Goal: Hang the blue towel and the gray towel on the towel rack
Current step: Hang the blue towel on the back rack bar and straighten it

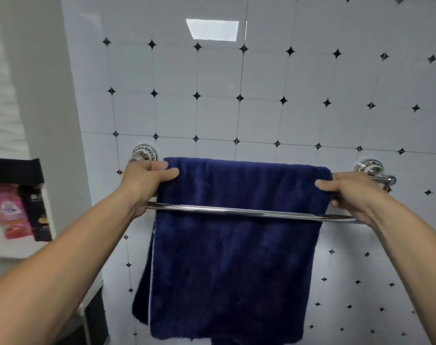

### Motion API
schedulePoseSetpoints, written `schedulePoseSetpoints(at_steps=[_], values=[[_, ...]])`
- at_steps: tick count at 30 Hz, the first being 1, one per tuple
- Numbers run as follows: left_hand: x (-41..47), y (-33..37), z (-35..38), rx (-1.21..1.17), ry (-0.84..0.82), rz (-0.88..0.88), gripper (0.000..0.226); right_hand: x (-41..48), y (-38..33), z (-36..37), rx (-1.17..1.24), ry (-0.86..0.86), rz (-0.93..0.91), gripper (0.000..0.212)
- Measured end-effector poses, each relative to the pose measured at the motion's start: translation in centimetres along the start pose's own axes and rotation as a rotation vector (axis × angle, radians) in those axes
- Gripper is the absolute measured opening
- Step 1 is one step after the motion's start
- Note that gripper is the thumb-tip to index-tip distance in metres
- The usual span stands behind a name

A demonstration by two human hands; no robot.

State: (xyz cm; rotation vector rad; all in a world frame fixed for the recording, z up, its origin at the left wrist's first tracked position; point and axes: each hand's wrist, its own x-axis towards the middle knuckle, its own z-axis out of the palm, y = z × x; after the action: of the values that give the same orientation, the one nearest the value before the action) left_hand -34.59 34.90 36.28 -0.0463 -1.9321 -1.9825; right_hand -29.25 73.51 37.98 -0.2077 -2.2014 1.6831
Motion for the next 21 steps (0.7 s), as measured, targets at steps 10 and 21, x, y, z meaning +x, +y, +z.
schedulePoseSetpoints(at_steps=[10, 21], values=[[2.5, 1.8, -0.5, 0.221, 0.255, 0.043, 0.036, 1.5, -0.4, 0.1, -0.036, 0.184, -0.098, 0.037], [0.1, -0.5, -2.5, 0.143, -0.289, 0.052, 0.013, -1.8, -2.4, 2.9, -0.965, 0.490, -0.480, 0.036]])
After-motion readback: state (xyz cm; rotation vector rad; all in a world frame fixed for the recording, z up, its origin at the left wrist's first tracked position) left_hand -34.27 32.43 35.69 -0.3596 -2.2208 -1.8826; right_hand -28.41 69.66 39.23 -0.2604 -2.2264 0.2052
